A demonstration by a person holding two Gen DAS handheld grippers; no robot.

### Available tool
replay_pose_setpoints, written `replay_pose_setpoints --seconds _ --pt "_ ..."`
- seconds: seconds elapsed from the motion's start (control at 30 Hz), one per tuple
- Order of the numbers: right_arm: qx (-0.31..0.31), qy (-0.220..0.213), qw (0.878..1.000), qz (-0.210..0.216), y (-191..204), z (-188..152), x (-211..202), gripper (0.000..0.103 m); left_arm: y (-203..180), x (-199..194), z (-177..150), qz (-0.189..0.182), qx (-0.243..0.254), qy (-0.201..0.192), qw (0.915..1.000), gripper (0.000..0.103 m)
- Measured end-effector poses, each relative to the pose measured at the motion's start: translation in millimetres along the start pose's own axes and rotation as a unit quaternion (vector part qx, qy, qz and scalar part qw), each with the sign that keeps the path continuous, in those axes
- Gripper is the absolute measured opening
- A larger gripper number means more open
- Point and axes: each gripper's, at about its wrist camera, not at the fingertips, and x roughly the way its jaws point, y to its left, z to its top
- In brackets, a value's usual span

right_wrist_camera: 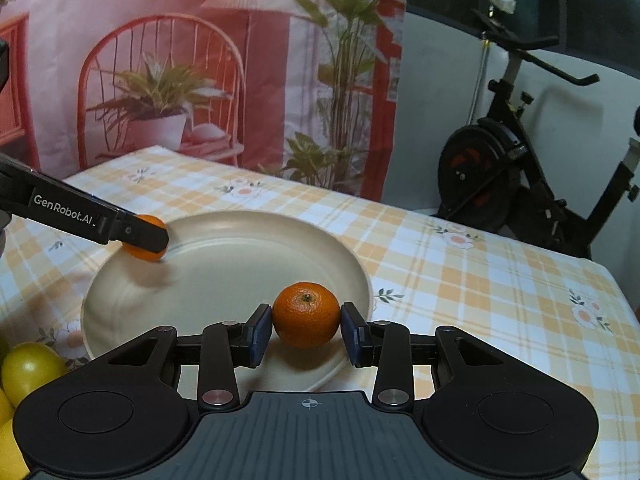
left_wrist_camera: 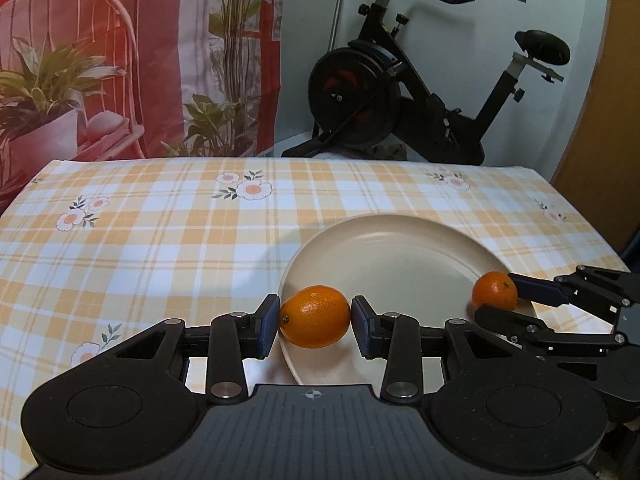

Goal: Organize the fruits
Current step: 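Release the kumquat onto the plate with the left gripper while the right gripper releases the tangerine there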

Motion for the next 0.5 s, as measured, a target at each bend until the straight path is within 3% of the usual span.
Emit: replay_pose_setpoints --seconds 0.27,0.5 --pt "-0.003 0.009 1.000 0.000 1.5 1.5 5.0 0.036 0.2 0.7 2.4 0.004 0.001 0.010 0.9999 0.044" --pt "0.015 -0.004 1.000 0.007 -2.3 2.6 -5.7 0.045 2.5 -5.0 2.0 0.007 -0.008 0.015 0.9998 0.050"
